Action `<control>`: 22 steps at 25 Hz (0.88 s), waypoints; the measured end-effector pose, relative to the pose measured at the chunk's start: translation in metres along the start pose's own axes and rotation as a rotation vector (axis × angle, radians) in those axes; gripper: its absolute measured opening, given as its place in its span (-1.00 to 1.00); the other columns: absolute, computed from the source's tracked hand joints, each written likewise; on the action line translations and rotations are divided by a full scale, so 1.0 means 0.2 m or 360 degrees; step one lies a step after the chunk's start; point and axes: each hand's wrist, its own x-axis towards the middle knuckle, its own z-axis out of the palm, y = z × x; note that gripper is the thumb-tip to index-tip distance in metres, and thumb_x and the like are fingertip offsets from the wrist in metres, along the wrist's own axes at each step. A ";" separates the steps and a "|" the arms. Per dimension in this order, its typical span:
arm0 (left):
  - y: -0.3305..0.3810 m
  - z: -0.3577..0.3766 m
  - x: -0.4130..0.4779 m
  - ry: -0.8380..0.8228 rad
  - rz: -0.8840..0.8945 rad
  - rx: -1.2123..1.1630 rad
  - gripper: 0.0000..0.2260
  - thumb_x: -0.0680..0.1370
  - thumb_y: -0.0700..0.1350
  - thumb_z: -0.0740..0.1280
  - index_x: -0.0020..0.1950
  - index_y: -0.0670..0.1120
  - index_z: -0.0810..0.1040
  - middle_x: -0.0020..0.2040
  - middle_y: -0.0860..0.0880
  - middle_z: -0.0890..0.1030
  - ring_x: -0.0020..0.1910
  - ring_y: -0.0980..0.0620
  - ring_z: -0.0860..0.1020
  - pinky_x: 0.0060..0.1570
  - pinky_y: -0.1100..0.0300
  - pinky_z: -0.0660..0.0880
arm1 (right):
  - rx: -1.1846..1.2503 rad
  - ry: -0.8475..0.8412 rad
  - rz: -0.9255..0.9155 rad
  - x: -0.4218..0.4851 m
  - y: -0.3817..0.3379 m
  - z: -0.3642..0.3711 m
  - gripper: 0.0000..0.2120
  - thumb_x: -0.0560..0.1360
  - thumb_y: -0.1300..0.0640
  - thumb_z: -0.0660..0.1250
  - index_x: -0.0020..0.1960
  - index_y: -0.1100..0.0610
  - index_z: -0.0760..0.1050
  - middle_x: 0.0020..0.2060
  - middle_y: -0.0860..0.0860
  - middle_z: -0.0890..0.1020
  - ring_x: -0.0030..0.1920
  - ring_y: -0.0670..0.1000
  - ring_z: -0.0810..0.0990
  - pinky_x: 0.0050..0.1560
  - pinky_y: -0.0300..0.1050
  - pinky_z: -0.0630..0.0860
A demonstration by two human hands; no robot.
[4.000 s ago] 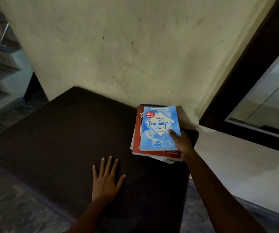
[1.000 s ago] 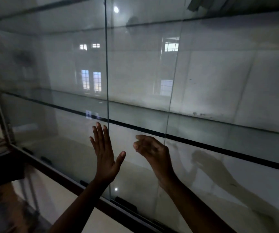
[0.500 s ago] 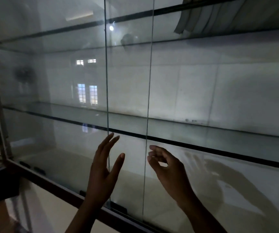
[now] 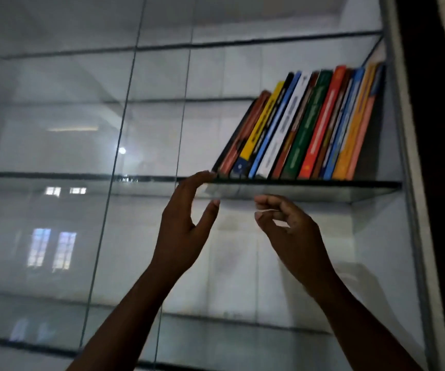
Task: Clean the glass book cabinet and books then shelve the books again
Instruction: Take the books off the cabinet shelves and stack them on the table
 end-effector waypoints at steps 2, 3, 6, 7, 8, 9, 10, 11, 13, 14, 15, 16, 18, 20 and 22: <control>-0.03 0.05 0.18 0.0016 0.0029 -0.0009 -0.61 0.55 -0.02 0.24 0.36 -0.06 0.38 0.27 0.12 0.43 0.25 0.37 0.34 0.20 0.48 0.28 | -0.0098 0.0013 -0.0107 0.17 -0.03 -0.04 -0.78 0.48 0.25 0.34 0.07 0.01 0.52 -0.01 -0.09 0.60 -0.04 -0.26 0.55 -0.12 -0.54 0.40; -0.04 0.07 0.26 0.0009 0.0036 0.0006 -0.60 0.54 -0.01 0.23 0.37 -0.05 0.37 0.28 0.10 0.42 0.25 0.34 0.34 0.19 0.43 0.31 | -0.0169 0.0004 -0.0171 0.25 -0.06 -0.06 -0.78 0.48 0.24 0.35 0.08 0.00 0.52 0.01 -0.08 0.59 -0.01 -0.23 0.55 -0.07 -0.51 0.42; -0.13 0.14 0.45 0.0001 -0.0065 -0.0007 -0.60 0.57 0.02 0.24 0.38 -0.06 0.36 0.29 0.04 0.42 0.25 0.26 0.33 0.18 0.47 0.24 | -0.0542 -0.0065 -0.0378 0.50 -0.13 -0.12 -0.75 0.50 0.18 0.34 0.17 0.03 0.51 0.02 -0.10 0.53 0.06 -0.14 0.50 0.04 -0.37 0.37; -0.15 0.17 0.50 0.0003 -0.0161 -0.0070 -0.62 0.58 0.00 0.25 0.38 -0.06 0.37 0.31 0.03 0.43 0.27 0.21 0.34 0.18 0.45 0.22 | -0.0702 -0.0087 -0.0482 0.59 -0.16 -0.14 -0.73 0.51 0.16 0.33 0.20 0.05 0.50 0.05 -0.08 0.52 0.10 -0.12 0.47 0.08 -0.37 0.32; -0.17 0.19 0.54 0.0005 -0.0269 -0.0154 -0.63 0.58 -0.03 0.25 0.37 -0.05 0.37 0.32 0.02 0.43 0.30 0.15 0.36 0.19 0.40 0.23 | -0.0844 -0.0106 -0.0590 0.68 -0.19 -0.15 -0.71 0.51 0.15 0.32 0.23 0.07 0.49 0.10 -0.04 0.53 0.15 -0.09 0.46 0.10 -0.37 0.28; -0.18 0.21 0.59 0.0003 -0.0372 -0.0244 -0.64 0.58 -0.03 0.24 0.37 -0.04 0.37 0.33 0.02 0.43 0.31 0.11 0.38 0.19 0.34 0.26 | -0.0971 -0.0126 -0.0687 0.77 -0.23 -0.17 -0.69 0.51 0.15 0.31 0.25 0.08 0.47 0.15 -0.01 0.53 0.20 -0.06 0.44 0.12 -0.36 0.25; -0.18 0.23 0.62 -0.0005 -0.0460 -0.0329 -0.64 0.59 -0.01 0.22 0.38 -0.02 0.37 0.33 0.02 0.43 0.31 0.09 0.39 0.16 0.30 0.28 | -0.1084 -0.0151 -0.0735 0.87 -0.27 -0.18 -0.68 0.53 0.15 0.28 0.28 0.08 0.46 0.19 0.01 0.52 0.24 -0.02 0.42 0.13 -0.34 0.24; -0.18 0.25 0.65 -0.0024 -0.0528 -0.0398 -0.64 0.60 0.01 0.19 0.39 -0.01 0.37 0.34 0.04 0.43 0.28 0.11 0.39 0.12 0.29 0.29 | -0.1189 -0.0175 -0.0733 0.96 -0.30 -0.18 -0.67 0.54 0.14 0.25 0.30 0.09 0.44 0.23 0.02 0.50 0.27 0.00 0.40 0.15 -0.29 0.24; -0.18 0.27 0.70 -0.0053 -0.0586 -0.0474 -0.63 0.61 0.06 0.13 0.40 0.01 0.34 0.34 0.04 0.42 0.19 0.18 0.38 0.03 0.34 0.31 | -0.1460 -0.0241 -0.0660 1.14 -0.36 -0.17 -0.67 0.58 0.07 0.19 0.32 0.09 0.41 0.27 0.04 0.48 0.29 0.03 0.38 0.21 -0.17 0.27; -0.19 0.29 0.70 -0.0055 -0.0583 -0.0508 -0.62 0.61 0.09 0.10 0.40 0.02 0.33 0.35 0.04 0.42 0.16 0.19 0.38 0.02 0.36 0.33 | -0.1606 -0.0297 -0.0607 1.22 -0.38 -0.15 -0.67 0.60 0.03 0.15 0.31 0.10 0.42 0.27 0.06 0.49 0.28 0.05 0.39 0.23 -0.13 0.29; -0.20 0.30 0.70 -0.0052 -0.0566 -0.0544 -0.59 0.59 0.13 0.07 0.41 0.03 0.33 0.35 0.03 0.42 0.15 0.19 0.38 0.04 0.33 0.34 | -0.1758 -0.0390 -0.0529 1.29 -0.39 -0.11 -0.66 0.61 -0.01 0.09 0.27 0.12 0.45 0.26 0.09 0.49 0.27 0.08 0.41 0.24 -0.09 0.29; -0.20 0.31 0.69 -0.0060 -0.0571 -0.0581 -0.55 0.56 0.17 0.05 0.41 0.04 0.32 0.34 0.04 0.42 0.15 0.20 0.38 0.07 0.30 0.34 | -0.1890 -0.0518 -0.0389 1.33 -0.40 -0.09 -0.62 0.63 -0.05 0.02 0.24 0.15 0.45 0.28 0.13 0.48 0.28 0.11 0.41 0.29 -0.05 0.26; -0.20 0.30 0.69 -0.0090 -0.0583 -0.0676 -0.47 0.48 0.24 0.01 0.40 0.07 0.32 0.31 0.08 0.43 0.16 0.22 0.38 0.10 0.29 0.32 | -0.2150 -0.0705 -0.0090 1.40 -0.38 -0.03 -0.49 0.63 -0.12 -0.13 0.31 0.17 0.38 0.37 0.15 0.38 0.38 0.15 0.30 0.43 0.11 0.02; -0.24 0.29 0.69 -0.0114 -0.0614 -0.0723 -0.43 0.43 0.28 0.00 0.38 0.10 0.32 0.30 0.11 0.42 0.20 0.20 0.38 0.10 0.30 0.32 | -0.2365 -0.0749 -0.0003 1.45 -0.36 0.03 -0.44 0.63 -0.14 -0.19 0.42 0.16 0.26 0.43 0.14 0.30 0.44 0.15 0.21 0.44 0.21 -0.17; -0.30 0.28 0.71 -0.0080 -0.0707 -0.0810 -0.38 0.41 0.31 0.02 0.41 0.09 0.31 0.37 0.07 0.39 0.31 0.11 0.36 0.26 0.15 0.30 | -0.2460 -0.0714 -0.0081 1.47 -0.35 0.08 -0.47 0.63 -0.11 -0.17 0.44 0.17 0.23 0.43 0.14 0.30 0.44 0.14 0.21 0.43 0.23 -0.21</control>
